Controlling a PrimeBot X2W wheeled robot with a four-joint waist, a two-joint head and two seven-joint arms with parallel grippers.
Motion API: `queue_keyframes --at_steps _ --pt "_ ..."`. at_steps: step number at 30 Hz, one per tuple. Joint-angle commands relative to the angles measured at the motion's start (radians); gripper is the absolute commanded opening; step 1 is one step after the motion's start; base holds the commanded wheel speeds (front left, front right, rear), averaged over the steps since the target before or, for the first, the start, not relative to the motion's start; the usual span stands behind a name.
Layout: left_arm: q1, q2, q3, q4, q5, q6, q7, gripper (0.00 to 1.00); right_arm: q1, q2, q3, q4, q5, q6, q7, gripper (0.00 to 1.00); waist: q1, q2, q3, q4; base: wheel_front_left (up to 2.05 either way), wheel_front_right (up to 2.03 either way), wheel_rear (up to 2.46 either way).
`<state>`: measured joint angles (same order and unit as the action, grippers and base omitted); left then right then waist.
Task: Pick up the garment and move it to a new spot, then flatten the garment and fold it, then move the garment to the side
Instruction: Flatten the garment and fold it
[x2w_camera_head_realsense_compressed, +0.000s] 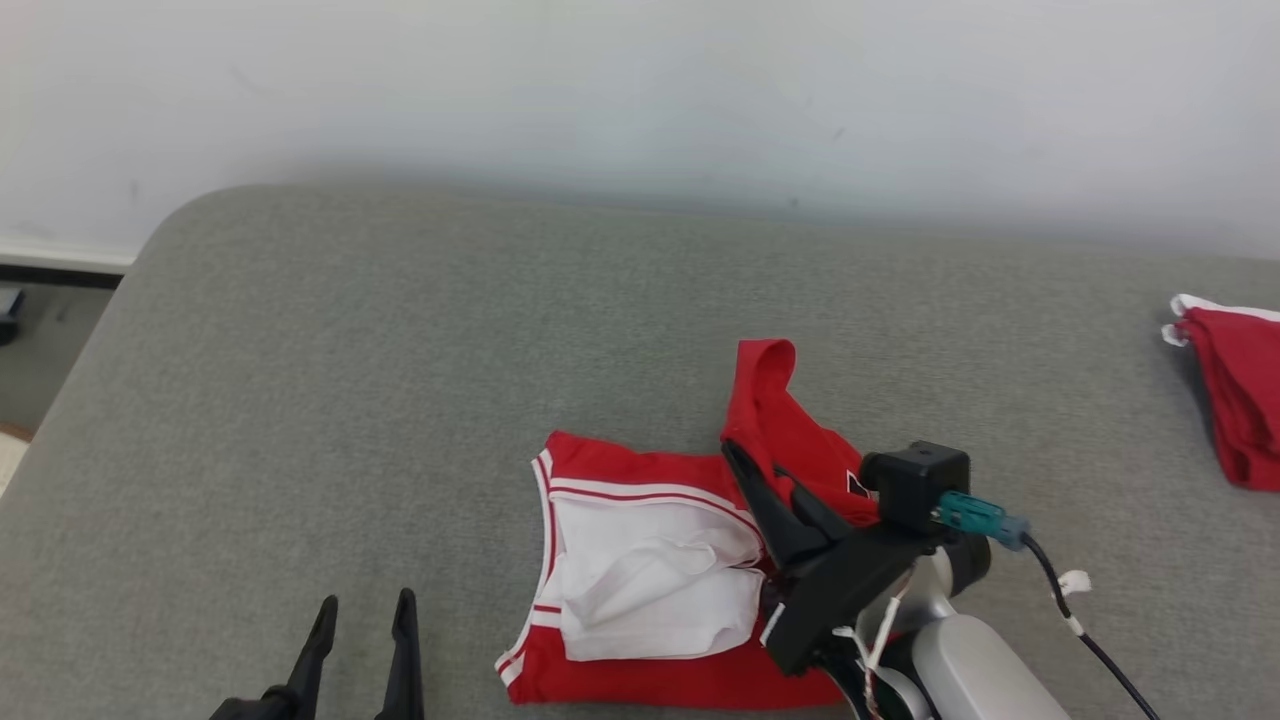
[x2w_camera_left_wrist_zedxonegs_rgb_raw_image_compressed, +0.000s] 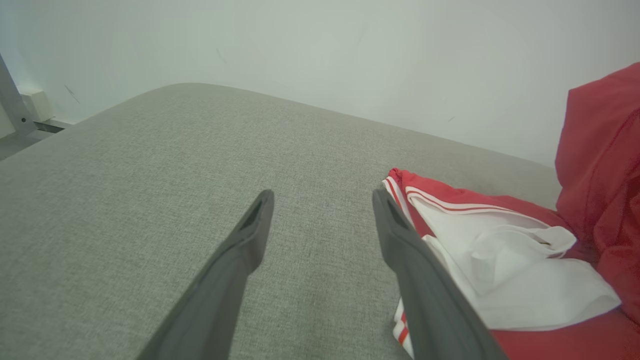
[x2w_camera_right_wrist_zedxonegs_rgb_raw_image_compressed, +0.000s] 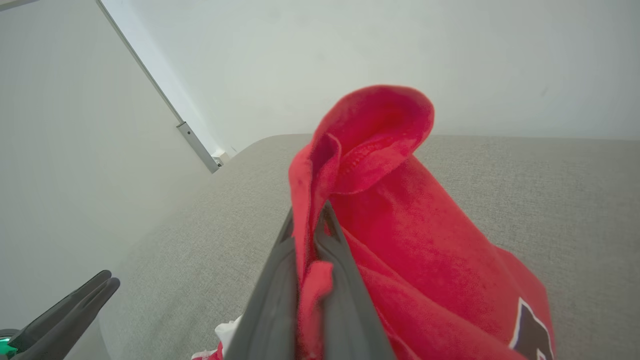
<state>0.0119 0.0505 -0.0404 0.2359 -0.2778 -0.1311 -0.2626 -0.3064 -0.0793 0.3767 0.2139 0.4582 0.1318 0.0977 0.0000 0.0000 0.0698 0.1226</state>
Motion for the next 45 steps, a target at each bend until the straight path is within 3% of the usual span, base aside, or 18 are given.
queue_keyframes --at_steps 1,16,26,27,28,29,38,45 --pt "-0.025 -0.001 -0.011 0.004 -0.007 0.001 -0.004 1.00 -0.027 0.011 0.012 0.025 -0.008 -0.002 -0.007 0.00 0.0000 0.0000 0.021 0.040 0.00 0.00 0.00" --pt "-0.077 0.000 -0.084 0.030 -0.049 0.001 -0.004 1.00 -0.164 0.031 0.162 0.243 0.018 -0.002 -0.077 0.00 0.0000 0.0000 0.065 0.141 0.00 0.00 0.00" --pt "-0.076 0.000 -0.089 0.037 -0.056 0.001 -0.004 1.00 -0.213 0.031 0.226 0.379 0.070 -0.002 -0.141 0.00 0.0000 0.0000 0.060 0.157 0.00 0.00 0.00" --pt "-0.077 0.000 -0.087 0.038 -0.056 0.001 -0.004 1.00 -0.223 0.030 0.227 0.387 0.073 -0.002 -0.155 0.36 0.0000 0.0000 0.059 0.155 0.00 0.00 0.00" --pt "-0.077 0.000 -0.084 0.039 -0.056 0.001 -0.004 1.00 -0.231 0.030 0.231 0.397 0.078 -0.002 -0.164 0.78 0.0000 0.0000 0.057 0.153 0.00 0.00 0.00" --pt "-0.076 0.000 -0.080 0.039 -0.056 0.001 -0.004 1.00 -0.234 0.031 0.231 0.402 0.089 -0.002 -0.174 1.00 0.0000 0.0000 0.056 0.150 0.00 0.00 0.00" --pt "-0.052 0.000 -0.051 0.036 -0.041 0.001 -0.004 1.00 -0.275 0.029 0.205 0.348 0.159 -0.002 -0.259 1.00 0.0000 0.0000 0.038 0.107 0.00 0.00 0.00" --pt "-0.033 0.000 -0.029 0.024 -0.032 0.001 -0.004 1.00 -0.240 -0.075 0.062 0.254 0.111 -0.002 -0.300 1.00 0.0000 0.0000 0.028 0.077 0.00 0.00 0.00"
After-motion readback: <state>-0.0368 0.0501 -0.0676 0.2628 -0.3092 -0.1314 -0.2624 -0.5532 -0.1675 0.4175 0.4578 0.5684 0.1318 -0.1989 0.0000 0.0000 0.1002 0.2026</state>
